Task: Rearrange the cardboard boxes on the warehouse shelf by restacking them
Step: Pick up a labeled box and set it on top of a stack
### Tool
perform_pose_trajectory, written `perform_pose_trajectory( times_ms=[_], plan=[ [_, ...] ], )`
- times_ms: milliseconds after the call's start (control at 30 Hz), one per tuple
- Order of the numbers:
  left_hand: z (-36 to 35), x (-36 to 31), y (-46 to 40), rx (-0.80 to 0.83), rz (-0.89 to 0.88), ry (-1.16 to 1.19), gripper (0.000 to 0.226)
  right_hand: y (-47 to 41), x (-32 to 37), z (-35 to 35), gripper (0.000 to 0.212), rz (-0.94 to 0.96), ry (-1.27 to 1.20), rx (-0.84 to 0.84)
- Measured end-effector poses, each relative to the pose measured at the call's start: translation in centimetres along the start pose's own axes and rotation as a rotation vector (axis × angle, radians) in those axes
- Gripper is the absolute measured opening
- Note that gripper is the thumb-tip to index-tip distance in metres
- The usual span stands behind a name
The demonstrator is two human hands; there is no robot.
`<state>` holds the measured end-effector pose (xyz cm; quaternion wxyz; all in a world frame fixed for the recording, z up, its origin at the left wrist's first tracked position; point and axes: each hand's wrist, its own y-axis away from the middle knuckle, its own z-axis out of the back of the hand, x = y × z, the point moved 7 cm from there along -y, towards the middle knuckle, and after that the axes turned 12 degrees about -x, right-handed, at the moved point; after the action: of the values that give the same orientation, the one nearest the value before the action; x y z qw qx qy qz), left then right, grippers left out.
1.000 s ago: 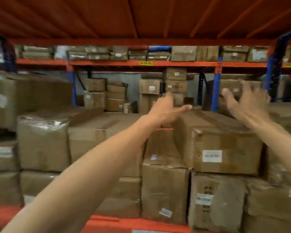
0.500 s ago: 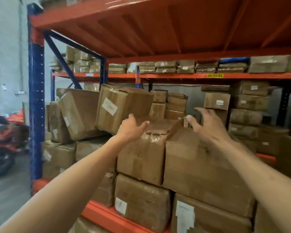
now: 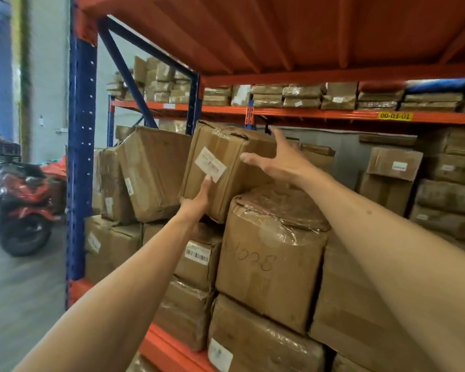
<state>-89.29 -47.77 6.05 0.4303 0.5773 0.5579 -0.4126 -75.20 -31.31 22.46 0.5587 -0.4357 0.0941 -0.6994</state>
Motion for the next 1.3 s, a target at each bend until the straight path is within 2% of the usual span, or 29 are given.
perform_pose_trajectory(
  times_ms=[67,200,267,367,533,667,833,967,1100,1233,1267,1300],
  plan=[
    [-0.8,0.2,-0.3,0.009,0.067,0.095,0.166,-1.8,1.5,-1.2,0.119,0.022,-0.015,0.011],
    [-2.1,0.0,-0.6,-0.059,0.083,0.272,0.153,-5.4,3.1,-3.5,0.122,0.043,0.022,0.051],
    [-2.5,0.3,-0.6,-0.061,0.054,0.288,0.162,-6.9,3.3,-4.4,0.125,0.037,0.020,0.080],
    [-2.5,0.6,-0.7,-0.041,-0.007,0.266,0.164,-7.7,3.8,-4.5,0.105,0.063,-0.057,0.092],
    [-2.8,-2.1,-0.1,-0.027,-0.214,0.142,0.160,-8.8,3.6,-2.2,0.088,0.056,-0.198,0.007],
    [-3.4,-6.3,1.5,-0.025,-0.441,0.027,0.139,-9.5,1.9,2.3,0.086,0.001,-0.326,-0.054],
    [-5.5,-9.3,5.1,0.028,-0.624,-0.052,0.136,-8.1,0.4,7.8,0.082,0.041,-0.495,-0.146],
    [-8.2,-9.8,8.4,0.081,-0.635,-0.029,0.136,-6.1,0.6,12.5,0.081,0.093,-0.485,-0.201],
    [-11.2,-8.0,12.2,0.179,-0.573,0.004,0.139,-3.5,-0.9,17.1,0.076,0.031,-0.350,-0.226],
    [-15.0,-4.7,16.6,0.293,-0.447,0.028,0.151,-1.2,-3.3,21.1,0.051,-0.023,-0.177,-0.214],
    [-15.9,-3.7,17.4,0.315,-0.414,0.017,0.153,-0.7,-3.8,22.0,0.054,-0.037,-0.131,-0.222],
    [-16.7,-2.9,18.1,0.333,-0.392,0.006,0.154,-0.2,-4.2,22.9,0.066,-0.050,-0.088,-0.237]
  ],
)
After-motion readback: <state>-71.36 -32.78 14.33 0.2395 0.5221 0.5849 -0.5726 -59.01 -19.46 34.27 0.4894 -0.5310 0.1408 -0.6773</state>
